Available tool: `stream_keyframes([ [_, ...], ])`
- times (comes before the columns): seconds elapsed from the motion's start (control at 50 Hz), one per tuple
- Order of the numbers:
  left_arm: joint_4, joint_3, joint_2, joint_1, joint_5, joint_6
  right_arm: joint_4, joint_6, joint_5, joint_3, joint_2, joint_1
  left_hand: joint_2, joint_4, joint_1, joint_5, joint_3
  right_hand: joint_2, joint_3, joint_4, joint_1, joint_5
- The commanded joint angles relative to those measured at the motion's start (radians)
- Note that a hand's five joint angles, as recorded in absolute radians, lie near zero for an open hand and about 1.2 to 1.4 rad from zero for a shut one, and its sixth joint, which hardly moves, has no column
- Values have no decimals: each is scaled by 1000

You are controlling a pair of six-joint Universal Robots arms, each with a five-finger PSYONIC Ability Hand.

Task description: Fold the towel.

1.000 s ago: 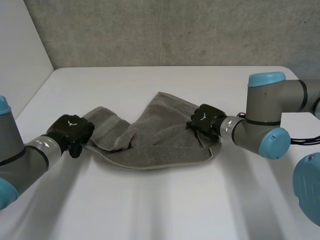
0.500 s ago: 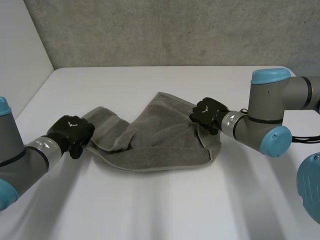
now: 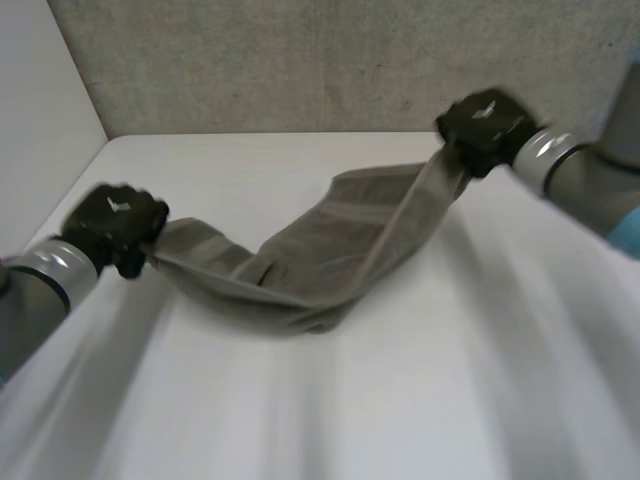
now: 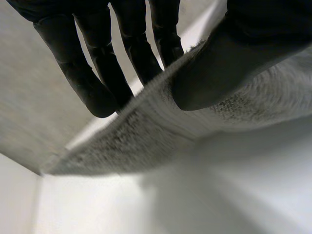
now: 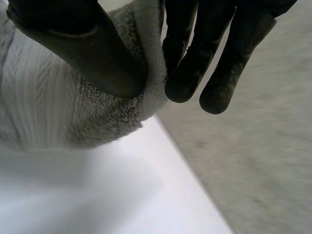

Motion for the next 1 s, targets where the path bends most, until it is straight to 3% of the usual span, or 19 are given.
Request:
stream_keyframes([
  [0.02,12,15,171,32,-30,-98,15,72,44,60,-211,-80,-105,-119,-21,-248,-134,95,71,58,76,58],
  [0.12,4,35,281,95,-33,-200,111,79,88,103,-372,-135,-105,-119,-21,-248,-134,95,71,58,76,58],
  [0.28,-45,38,200,81,-33,-208,277,-7,76,161,-363,-123,-105,-119,-21,-248,-134,95,71,58,76,58],
  [0.44,-105,176,-91,21,-50,-194,283,-137,139,92,-156,-72,-105,-119,-21,-248,-134,95,71,58,76,58],
  [0.56,-151,463,-299,-16,-125,-128,256,-146,217,-159,62,-44,-105,-119,-21,-248,-134,95,71,58,76,58],
  [0.6,-151,671,-373,-38,-155,-119,174,-132,228,-376,173,-31,-105,-119,-21,-248,-134,95,71,58,76,58],
  [0.62,-151,672,-374,-39,-156,-119,173,-132,228,-377,174,-31,-105,-119,-21,-248,-134,95,71,58,76,58],
  [0.66,-149,908,-424,-57,-178,-127,5,-119,234,-547,249,-5,-105,-119,-21,-248,-134,95,71,58,76,58],
  [0.68,-149,910,-424,-57,-179,-127,4,-119,234,-548,249,-5,-105,-119,-21,-248,-134,95,71,58,76,58],
  [0.72,-137,1126,-446,-81,-208,-162,-215,-62,237,-575,255,20,-105,-119,-21,-248,-134,95,71,58,76,58],
  [0.74,-137,1127,-446,-82,-208,-162,-217,-62,237,-575,255,20,-105,-119,-21,-248,-134,95,71,58,76,58],
  [0.78,-94,1282,-449,-91,-234,-254,-406,36,242,-494,193,20,-105,-119,-21,-248,-134,95,71,58,76,58],
  [0.9,-85,1302,-440,-97,-229,-407,-553,182,217,-261,20,17,-105,-119,-21,-248,-134,95,71,58,76,58],
  [1.0,-117,1107,-423,-85,-214,-470,-556,213,144,-49,-39,20,-105,-119,-21,-248,-134,95,71,58,76,58],
])
